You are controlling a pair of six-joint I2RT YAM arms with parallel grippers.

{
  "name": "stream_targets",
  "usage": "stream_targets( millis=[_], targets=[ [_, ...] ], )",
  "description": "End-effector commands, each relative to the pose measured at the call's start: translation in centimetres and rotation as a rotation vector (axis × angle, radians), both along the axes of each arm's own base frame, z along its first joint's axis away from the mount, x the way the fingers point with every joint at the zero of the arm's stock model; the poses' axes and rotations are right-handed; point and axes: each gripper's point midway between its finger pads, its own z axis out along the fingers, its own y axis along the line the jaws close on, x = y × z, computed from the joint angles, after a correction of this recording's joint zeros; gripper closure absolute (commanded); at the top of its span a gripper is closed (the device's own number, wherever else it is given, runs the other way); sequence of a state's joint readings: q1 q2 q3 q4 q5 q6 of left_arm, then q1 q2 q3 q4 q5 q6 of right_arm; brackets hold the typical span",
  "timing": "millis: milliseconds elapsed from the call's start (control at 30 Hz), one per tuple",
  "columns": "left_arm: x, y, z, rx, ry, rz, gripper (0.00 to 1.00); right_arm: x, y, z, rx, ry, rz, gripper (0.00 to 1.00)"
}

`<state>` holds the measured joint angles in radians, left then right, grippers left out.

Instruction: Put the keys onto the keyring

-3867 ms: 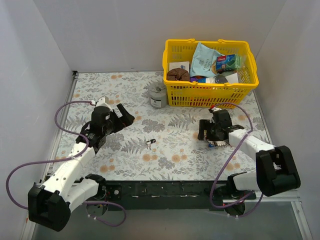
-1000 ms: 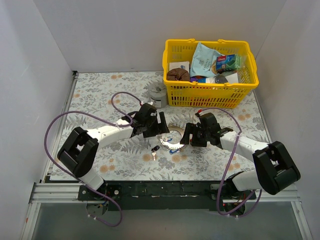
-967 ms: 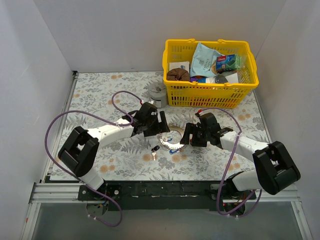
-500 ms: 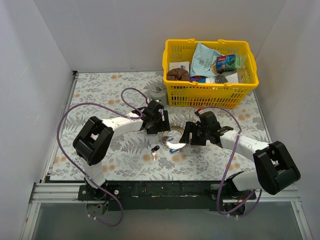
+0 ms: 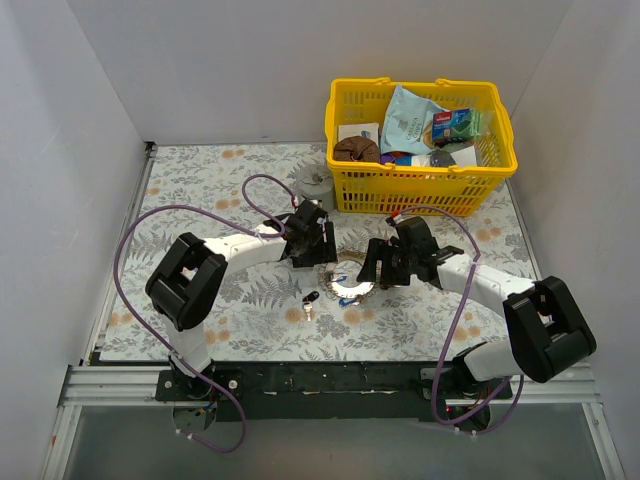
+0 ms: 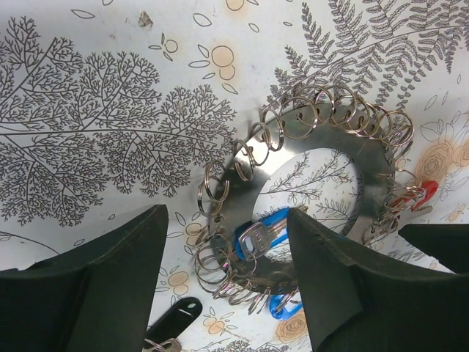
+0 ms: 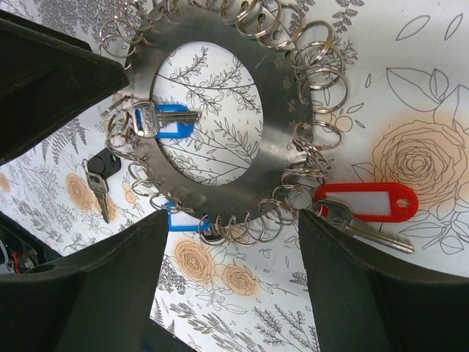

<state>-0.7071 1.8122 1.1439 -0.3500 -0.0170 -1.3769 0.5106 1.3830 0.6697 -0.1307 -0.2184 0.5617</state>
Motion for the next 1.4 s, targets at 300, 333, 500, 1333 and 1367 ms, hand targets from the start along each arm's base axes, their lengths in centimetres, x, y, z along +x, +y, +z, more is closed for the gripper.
stream_targets(
  millis=[300,333,500,1333,1367],
  targets=[
    [0.6,-0.8,-0.1,-0.008,-0.003,-0.020,0.42,0.5,0.7,0.8,0.019,-0.009,0.037,0.22],
    [0.5,-0.8,-0.4,-0.003,0.003,-0.024,0.43,0.4,0.7,0.7,0.018,-0.003,0.040,0.22],
    [0.3,-0.6,-1.2,0.008,0.016,-0.022,0.50,-0.2,0.9,0.0,0.029,0.024,0.057,0.26],
    [-4.2,0.9,-2.5,-0.043,0.126,-0.011,0.76,3.3,3.1,0.0,0.022,0.016,0.116,0.31],
    [-4.3,0.9,-2.3,-0.053,0.128,-0.007,0.76,3.4,3.2,0.1,0.024,0.015,0.119,0.31]
  ],
)
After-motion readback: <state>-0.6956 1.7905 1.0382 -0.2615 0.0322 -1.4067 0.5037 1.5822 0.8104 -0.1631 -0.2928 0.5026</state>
